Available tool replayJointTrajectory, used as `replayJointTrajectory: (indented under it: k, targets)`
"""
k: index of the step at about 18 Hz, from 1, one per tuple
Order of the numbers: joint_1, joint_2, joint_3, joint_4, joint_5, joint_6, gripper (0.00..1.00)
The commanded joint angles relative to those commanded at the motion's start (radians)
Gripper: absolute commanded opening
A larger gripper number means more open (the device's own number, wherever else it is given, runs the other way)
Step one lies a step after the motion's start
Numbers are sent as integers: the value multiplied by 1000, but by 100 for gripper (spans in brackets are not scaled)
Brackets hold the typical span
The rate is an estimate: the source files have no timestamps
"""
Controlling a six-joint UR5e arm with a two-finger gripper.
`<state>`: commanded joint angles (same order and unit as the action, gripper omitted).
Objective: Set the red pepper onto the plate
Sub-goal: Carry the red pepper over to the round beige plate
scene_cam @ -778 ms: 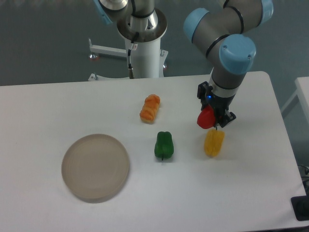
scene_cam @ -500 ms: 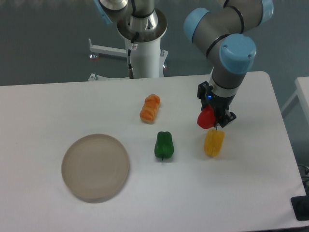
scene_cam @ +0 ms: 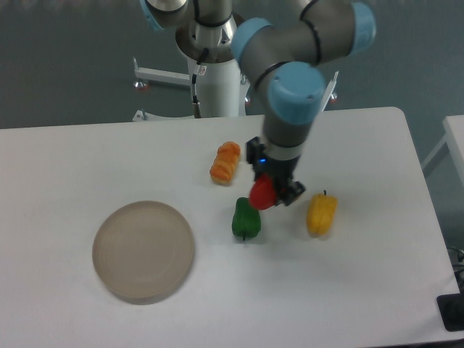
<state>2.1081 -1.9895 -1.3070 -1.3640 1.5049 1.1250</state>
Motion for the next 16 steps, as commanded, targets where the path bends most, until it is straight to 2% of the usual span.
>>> replayJointTrajectory:
  k: [3,8,16]
  targets:
    - [-101,-37,-14,52,0,-146,33]
    - [-194,-115,-14,140,3,-290,33]
    - [-255,-159,-9,141,5,-342,34]
